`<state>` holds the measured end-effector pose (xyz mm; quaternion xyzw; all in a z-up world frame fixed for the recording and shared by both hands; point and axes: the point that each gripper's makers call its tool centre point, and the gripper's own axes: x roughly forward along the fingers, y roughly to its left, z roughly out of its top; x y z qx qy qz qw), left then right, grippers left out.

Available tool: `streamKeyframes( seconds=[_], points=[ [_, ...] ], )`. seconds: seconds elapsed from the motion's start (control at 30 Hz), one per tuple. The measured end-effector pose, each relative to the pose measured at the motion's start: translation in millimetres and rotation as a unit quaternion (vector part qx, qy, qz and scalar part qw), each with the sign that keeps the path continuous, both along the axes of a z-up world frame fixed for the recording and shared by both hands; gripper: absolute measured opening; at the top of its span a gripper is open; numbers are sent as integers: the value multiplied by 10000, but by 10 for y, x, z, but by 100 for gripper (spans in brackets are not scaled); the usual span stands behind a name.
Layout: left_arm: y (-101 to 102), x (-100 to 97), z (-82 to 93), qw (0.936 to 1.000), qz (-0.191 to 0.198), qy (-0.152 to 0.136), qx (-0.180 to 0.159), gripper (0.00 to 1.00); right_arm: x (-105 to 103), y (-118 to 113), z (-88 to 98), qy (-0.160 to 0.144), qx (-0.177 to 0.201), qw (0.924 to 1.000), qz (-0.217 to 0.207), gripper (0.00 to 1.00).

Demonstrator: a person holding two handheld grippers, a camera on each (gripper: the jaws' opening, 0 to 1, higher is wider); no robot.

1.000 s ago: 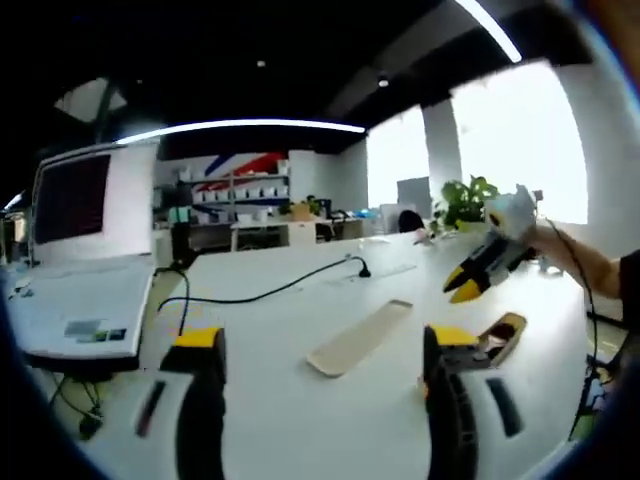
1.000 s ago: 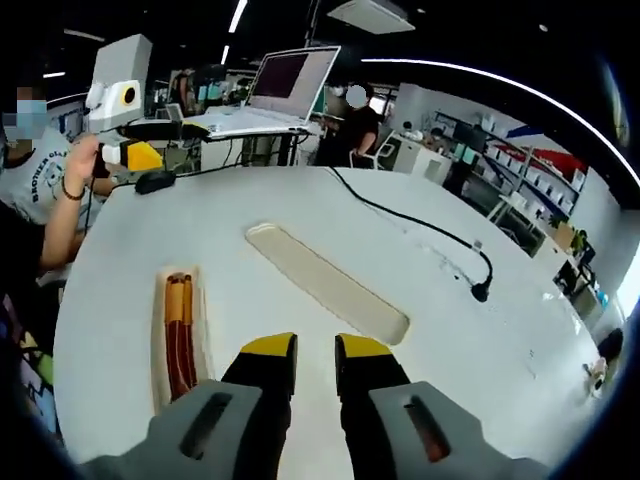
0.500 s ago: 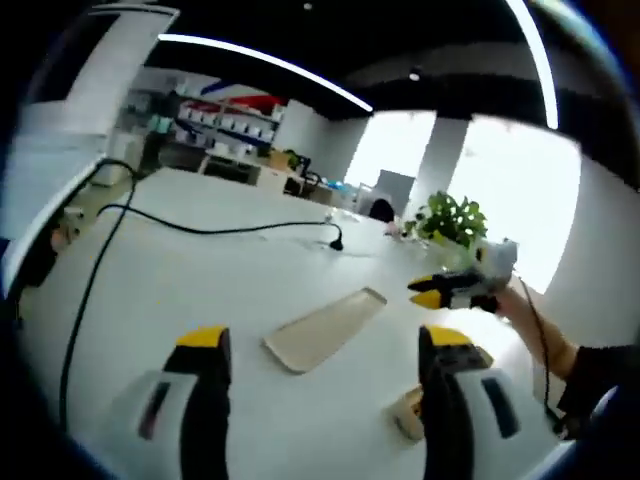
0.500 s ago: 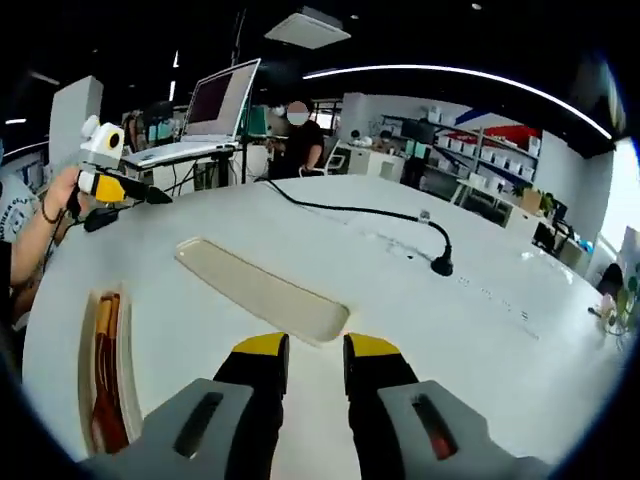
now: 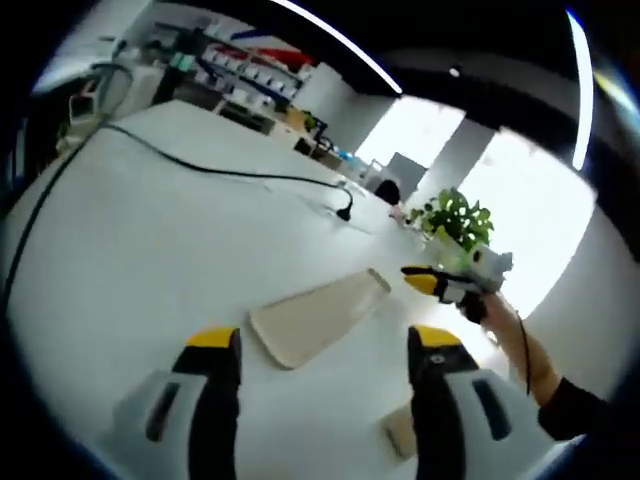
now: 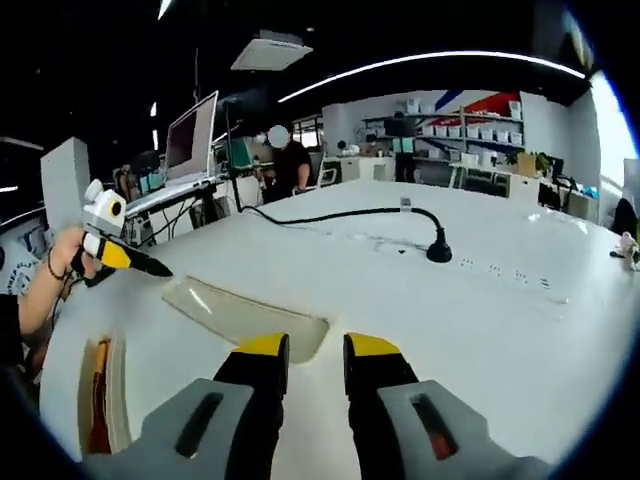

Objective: Arrange the utensils inside the cutlery case until each visible utensil rests in its matching compartment.

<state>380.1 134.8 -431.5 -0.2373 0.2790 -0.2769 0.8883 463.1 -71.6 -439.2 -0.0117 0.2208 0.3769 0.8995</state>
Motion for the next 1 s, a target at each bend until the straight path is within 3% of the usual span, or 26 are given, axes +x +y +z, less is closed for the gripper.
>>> streamKeyframes(
  seconds=[0.07,0.2,0.27,0.37,0.53,0.7,0.77,0.87,0.93,1.0],
  points=[
    [43,11,-44,9999,62,73,143,66,27,25,-92,-45,-269,9996,120,21],
    [68,29,-31,9998,83,-14,177,61,22,45,-203,134,-203,9997,24,21],
    [81,17,-60,9994,134,-37,303,59,-7,53,-256,172,-364,9991,102,20],
    [94,25,-112,9988,89,-42,474,56,18,83,-157,-51,-351,9993,122,18],
    [54,41,-138,9992,8,-35,401,50,8,125,-235,96,-572,9979,270,18],
    [62,75,-147,9992,31,-55,404,49,44,179,-229,179,-343,9990,243,17],
    [62,47,-177,9991,15,45,427,44,43,199,-222,190,-313,9991,206,16],
    [124,68,-224,9981,129,-41,595,33,52,172,-221,188,-438,9988,115,11],
    [204,113,-240,9985,309,37,461,27,50,136,-225,332,-287,9990,-65,8],
    [233,153,-199,9993,379,-34,60,26,7,124,-219,478,-51,9986,-216,7]
  ],
)
